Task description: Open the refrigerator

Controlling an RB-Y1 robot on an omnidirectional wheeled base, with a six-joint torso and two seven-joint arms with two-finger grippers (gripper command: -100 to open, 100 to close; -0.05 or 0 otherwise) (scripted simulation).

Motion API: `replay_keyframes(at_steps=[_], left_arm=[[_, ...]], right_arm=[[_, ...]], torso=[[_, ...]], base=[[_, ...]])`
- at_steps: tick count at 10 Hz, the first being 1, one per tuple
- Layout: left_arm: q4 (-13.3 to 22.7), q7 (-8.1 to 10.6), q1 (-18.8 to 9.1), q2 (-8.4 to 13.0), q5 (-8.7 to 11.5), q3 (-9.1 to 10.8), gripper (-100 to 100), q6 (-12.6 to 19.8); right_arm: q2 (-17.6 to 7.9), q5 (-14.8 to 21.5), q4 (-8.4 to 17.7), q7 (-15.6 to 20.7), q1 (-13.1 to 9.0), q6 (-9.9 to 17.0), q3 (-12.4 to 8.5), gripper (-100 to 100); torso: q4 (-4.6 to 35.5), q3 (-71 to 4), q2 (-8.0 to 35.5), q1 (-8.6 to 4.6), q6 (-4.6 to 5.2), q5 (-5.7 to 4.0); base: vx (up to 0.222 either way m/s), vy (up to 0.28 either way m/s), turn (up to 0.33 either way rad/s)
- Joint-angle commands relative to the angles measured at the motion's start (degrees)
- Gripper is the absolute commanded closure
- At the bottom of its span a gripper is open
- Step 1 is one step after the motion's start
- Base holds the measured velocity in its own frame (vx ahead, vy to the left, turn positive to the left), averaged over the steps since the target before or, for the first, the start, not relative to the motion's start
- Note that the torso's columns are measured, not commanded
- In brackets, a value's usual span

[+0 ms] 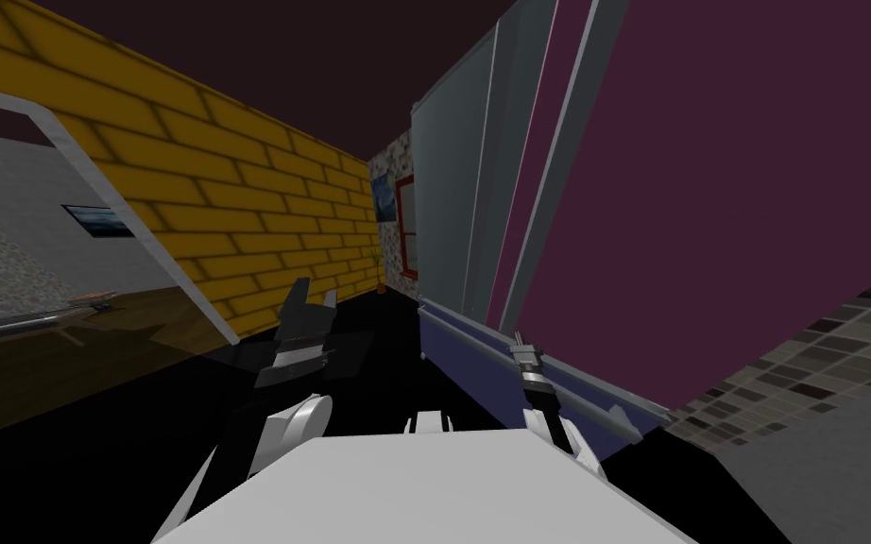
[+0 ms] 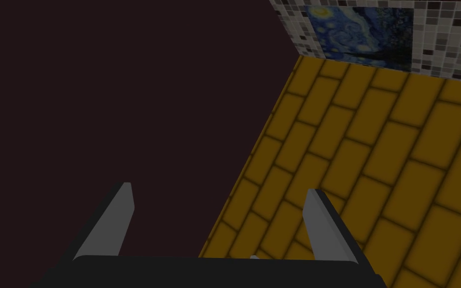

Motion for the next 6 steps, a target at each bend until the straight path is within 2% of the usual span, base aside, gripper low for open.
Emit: replay_keyframes(at_steps=[1,2,3,4,5,6], left_arm=[[0.0,0.0,0.0,0.0,0.0,0.01,0,0.0],[0.0,0.0,0.0,0.0,0.0,0.01,0,0.0],[0.0,0.0,0.0,0.0,0.0,0.01,0,0.0],[0.0,0.0,0.0,0.0,0.0,0.0,0,0.0],[0.0,0.0,0.0,0.0,0.0,0.01,0,0.0],[0.0,0.0,0.0,0.0,0.0,0.0,0,0.0]], right_arm=[[0.8,3.0,-1.8,-2.4,1.1,-0.6,1.3,-100],[1.7,5.1,-3.5,-4.8,2.2,-1.3,2.5,-100],[1.7,5.9,-3.5,-4.8,2.2,-1.3,2.5,-100],[2.5,7.8,-5.3,-7.3,3.4,-1.9,3.8,-100],[2.5,8.9,-5.3,-7.3,3.4,-1.9,3.8,-100],[3.3,11.0,-7.1,-9.7,4.5,-2.5,5.1,-100]], torso=[[0.0,-0.1,-0.1,-0.14,0.2,0.03],[0.0,-0.1,-0.2,-0.07,-0.03,-0.01],[0.1,-0.1,-0.1,-0.04,0.2,0.1],[0.3,0.1,0.3,0.06,0.36,0.24],[0.4,0.3,0.6,0.0,0.56,0.29],[0.4,0.4,0.7,-0.06,0.49,0.27]], base=[[0.106,-0.031,-0.296],[0.107,-0.035,-0.412],[0.095,0.003,-0.099],[0.133,-0.002,-0.339],[0.123,0.002,-0.206],[0.147,-0.005,-0.298]])
